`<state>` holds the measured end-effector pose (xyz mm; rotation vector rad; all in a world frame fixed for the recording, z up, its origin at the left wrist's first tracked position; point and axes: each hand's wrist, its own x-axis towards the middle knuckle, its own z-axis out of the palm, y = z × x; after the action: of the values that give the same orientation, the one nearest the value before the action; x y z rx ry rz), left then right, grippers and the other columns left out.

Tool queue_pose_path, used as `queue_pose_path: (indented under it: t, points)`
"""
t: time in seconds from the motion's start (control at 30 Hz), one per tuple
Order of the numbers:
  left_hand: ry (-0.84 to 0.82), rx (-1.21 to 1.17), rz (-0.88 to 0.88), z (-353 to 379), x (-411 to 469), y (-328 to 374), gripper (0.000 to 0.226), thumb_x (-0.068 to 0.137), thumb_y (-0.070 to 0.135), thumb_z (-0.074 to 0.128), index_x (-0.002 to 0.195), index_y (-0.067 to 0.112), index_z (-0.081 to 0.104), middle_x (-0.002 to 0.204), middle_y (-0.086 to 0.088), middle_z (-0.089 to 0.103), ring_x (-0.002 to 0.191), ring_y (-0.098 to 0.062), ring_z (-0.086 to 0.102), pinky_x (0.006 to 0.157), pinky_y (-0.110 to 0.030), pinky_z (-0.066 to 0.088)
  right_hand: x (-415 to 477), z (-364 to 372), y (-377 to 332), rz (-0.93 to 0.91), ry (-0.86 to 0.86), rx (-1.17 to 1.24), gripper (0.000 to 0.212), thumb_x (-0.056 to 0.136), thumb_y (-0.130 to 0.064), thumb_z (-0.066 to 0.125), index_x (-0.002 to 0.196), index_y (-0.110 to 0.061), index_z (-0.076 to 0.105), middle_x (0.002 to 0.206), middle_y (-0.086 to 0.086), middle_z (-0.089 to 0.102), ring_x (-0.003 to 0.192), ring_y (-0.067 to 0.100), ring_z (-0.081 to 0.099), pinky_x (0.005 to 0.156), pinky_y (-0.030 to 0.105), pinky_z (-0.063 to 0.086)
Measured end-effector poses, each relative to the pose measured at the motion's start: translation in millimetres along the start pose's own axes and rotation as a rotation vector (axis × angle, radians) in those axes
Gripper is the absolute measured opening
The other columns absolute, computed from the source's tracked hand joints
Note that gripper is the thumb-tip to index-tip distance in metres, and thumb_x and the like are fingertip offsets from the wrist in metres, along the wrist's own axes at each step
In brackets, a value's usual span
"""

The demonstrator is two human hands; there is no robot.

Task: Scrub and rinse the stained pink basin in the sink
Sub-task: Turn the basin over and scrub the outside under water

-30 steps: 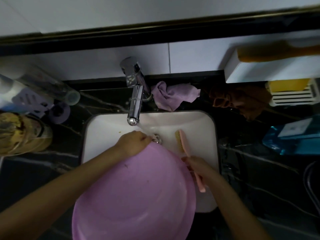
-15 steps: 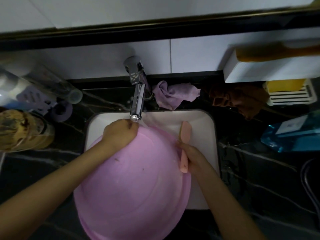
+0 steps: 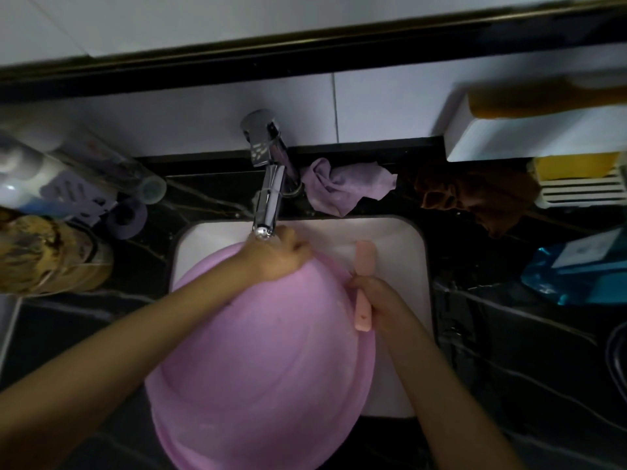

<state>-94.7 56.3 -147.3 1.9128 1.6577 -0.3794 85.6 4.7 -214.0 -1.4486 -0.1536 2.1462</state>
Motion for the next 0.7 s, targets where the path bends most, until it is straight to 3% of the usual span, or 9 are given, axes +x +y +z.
queue_pose_path:
  t: [0.13, 0.27, 0.33, 0.4, 0.47, 0.53, 0.6, 0.7]
  points:
    - [0.025, 0.179, 0.284, 4.4, -21.9, 39.9, 0.041, 0.086, 0.050, 0.034, 0.110, 0.038, 0.065, 0.107, -0.001, 0.069, 0.104, -0.027, 0.061, 0.092, -0.033, 0.043, 3.1, -0.1, 7.0, 0.018, -0.004, 0.040, 0.034, 0.086, 0.010, 0.035, 0.073, -0.006, 0.063, 0.052, 0.003, 0.063, 0.044, 0.011, 0.059, 0.047, 0.018, 0.046]
    - [-0.055, -0.066, 0.064, -5.2, -0.2, 2.5, 0.050, 0.089, 0.048, 0.031, 0.112, 0.019, 0.066, 0.117, -0.010, 0.063, 0.113, -0.030, 0.055, 0.097, -0.036, 0.042, 4.3, -0.8, 0.5, 0.020, 0.014, -0.009, 0.033, 0.085, 0.009, 0.037, 0.069, -0.008, 0.060, 0.047, 0.000, 0.059, 0.039, 0.010, 0.055, 0.041, 0.014, 0.042]
    - [-0.019, -0.011, 0.059, -1.8, -5.7, 4.8, 0.053, 0.091, 0.049, 0.027, 0.113, 0.020, 0.065, 0.121, -0.009, 0.062, 0.115, -0.030, 0.055, 0.098, -0.034, 0.041, 3.0, 0.3, -0.6, 0.005, 0.029, -0.035, 0.031, 0.083, 0.010, 0.038, 0.067, -0.006, 0.060, 0.044, 0.001, 0.057, 0.037, 0.010, 0.053, 0.038, 0.013, 0.039]
    - [0.099, 0.176, 0.261, 9.0, -16.4, 19.7, 0.065, 0.078, 0.051, 0.014, 0.107, 0.027, 0.067, 0.109, -0.003, 0.069, 0.103, -0.026, 0.061, 0.089, -0.031, 0.045, 4.6, -0.8, 2.3, -0.010, 0.058, -0.033, 0.033, 0.083, 0.013, 0.039, 0.062, -0.004, 0.059, 0.042, 0.002, 0.056, 0.035, 0.010, 0.052, 0.037, 0.012, 0.038]
    - [0.089, 0.247, 0.378, 13.2, -26.8, 34.5, 0.065, 0.072, 0.051, 0.015, 0.102, 0.030, 0.069, 0.097, 0.000, 0.072, 0.094, -0.022, 0.064, 0.086, -0.031, 0.046, 5.8, 0.6, 5.1, -0.010, 0.027, 0.013, 0.037, 0.083, 0.014, 0.036, 0.063, -0.003, 0.062, 0.047, 0.004, 0.061, 0.040, 0.011, 0.058, 0.043, 0.015, 0.044]
    - [0.083, 0.183, 0.372, 10.3, -22.5, 30.1, 0.063, 0.072, 0.054, 0.017, 0.099, 0.030, 0.069, 0.096, 0.002, 0.071, 0.094, -0.020, 0.064, 0.086, -0.031, 0.047, 8.3, 0.7, 4.4, 0.006, 0.023, 0.017, 0.034, 0.084, 0.013, 0.036, 0.070, -0.003, 0.063, 0.052, 0.003, 0.064, 0.044, 0.011, 0.061, 0.048, 0.017, 0.048]
    - [0.077, -0.061, 0.253, 4.9, -15.5, 13.0, 0.055, 0.078, 0.057, 0.028, 0.097, 0.029, 0.071, 0.101, 0.004, 0.071, 0.100, -0.020, 0.064, 0.089, -0.031, 0.048, 7.2, 1.2, 1.2, 0.022, 0.031, -0.017, 0.032, 0.085, 0.010, 0.038, 0.071, -0.005, 0.061, 0.050, 0.002, 0.063, 0.042, 0.011, 0.059, 0.044, 0.016, 0.046]
    - [0.064, -0.202, 0.065, -4.0, -11.9, -20.5, 0.038, 0.081, 0.070, 0.035, 0.076, 0.044, 0.062, 0.089, 0.013, 0.067, 0.099, -0.016, 0.062, 0.090, -0.029, 0.045, 8.9, -1.4, 2.2, 0.041, 0.043, -0.013, 0.029, 0.083, 0.008, 0.040, 0.072, -0.006, 0.063, 0.051, 0.003, 0.062, 0.042, 0.013, 0.058, 0.043, 0.016, 0.045]
